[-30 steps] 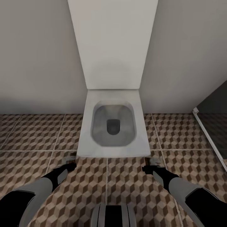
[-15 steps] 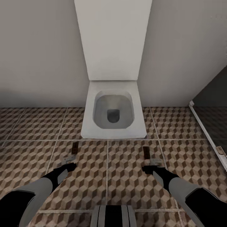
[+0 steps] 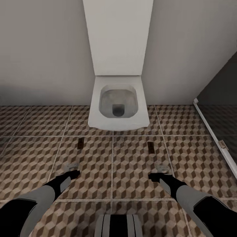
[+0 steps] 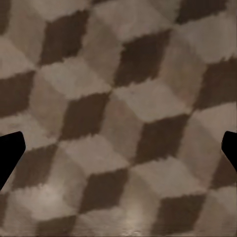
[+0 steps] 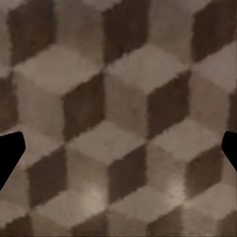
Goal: Take the four mousetraps from the cabinet in the bathroom and place them on the bathroom floor. Make sure all four end up on the same floor surface, and ensure that at least two of them are either under or directly next to the same bathroom sink.
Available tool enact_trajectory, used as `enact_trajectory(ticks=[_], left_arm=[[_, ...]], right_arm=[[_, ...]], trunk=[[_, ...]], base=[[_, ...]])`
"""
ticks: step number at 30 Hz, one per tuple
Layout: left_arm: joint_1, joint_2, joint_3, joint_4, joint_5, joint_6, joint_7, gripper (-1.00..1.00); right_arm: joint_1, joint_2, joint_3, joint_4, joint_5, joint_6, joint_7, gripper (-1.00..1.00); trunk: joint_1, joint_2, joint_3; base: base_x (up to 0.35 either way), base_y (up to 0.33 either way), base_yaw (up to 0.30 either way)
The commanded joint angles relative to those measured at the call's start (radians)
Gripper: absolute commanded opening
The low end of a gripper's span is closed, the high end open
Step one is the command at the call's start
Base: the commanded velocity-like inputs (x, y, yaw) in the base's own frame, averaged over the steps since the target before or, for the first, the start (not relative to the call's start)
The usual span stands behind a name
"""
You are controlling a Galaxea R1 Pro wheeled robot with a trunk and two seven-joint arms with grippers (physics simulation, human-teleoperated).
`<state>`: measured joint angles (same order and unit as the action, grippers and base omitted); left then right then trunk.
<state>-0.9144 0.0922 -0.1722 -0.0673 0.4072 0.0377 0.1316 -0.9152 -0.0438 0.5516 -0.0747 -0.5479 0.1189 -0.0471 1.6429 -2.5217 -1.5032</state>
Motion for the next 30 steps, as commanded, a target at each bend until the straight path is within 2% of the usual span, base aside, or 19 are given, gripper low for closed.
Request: enact_trajectory(ticks=[1, 8, 19, 30], left_arm=[[0.000, 0.000, -0.009, -0.002, 0.008, 0.004, 0.004, 1.00], [0.000, -0.001, -0.009, -0.003, 0.008, 0.006, 0.006, 1.00], [0.000, -0.002, -0.007, 0.010, 0.008, 0.011, 0.012, 1.00], [0.000, -0.001, -0.006, 0.079, 0.010, 0.012, 0.015, 1.00]], right_arm=[[0.000, -0.001, 0.008, -0.003, -0.007, 0.007, -0.005, 1.00], [0.000, 0.000, 0.008, -0.003, -0.007, 0.007, -0.005, 1.00], [0.000, 0.001, 0.008, -0.004, -0.008, 0.008, -0.005, 1.00], [0.000, 0.001, 0.007, -0.004, -0.008, 0.013, -0.005, 1.00]], trunk=[[-0.001, 0.000, 0.000], [-0.001, 0.000, 0.000], [-0.001, 0.000, 0.000], [-0.006, 0.002, 0.042]], base=[[-0.215, 0.000, 0.000], [-0.150, 0.000, 0.000], [-0.035, 0.000, 0.000], [-0.005, 0.000, 0.000]])
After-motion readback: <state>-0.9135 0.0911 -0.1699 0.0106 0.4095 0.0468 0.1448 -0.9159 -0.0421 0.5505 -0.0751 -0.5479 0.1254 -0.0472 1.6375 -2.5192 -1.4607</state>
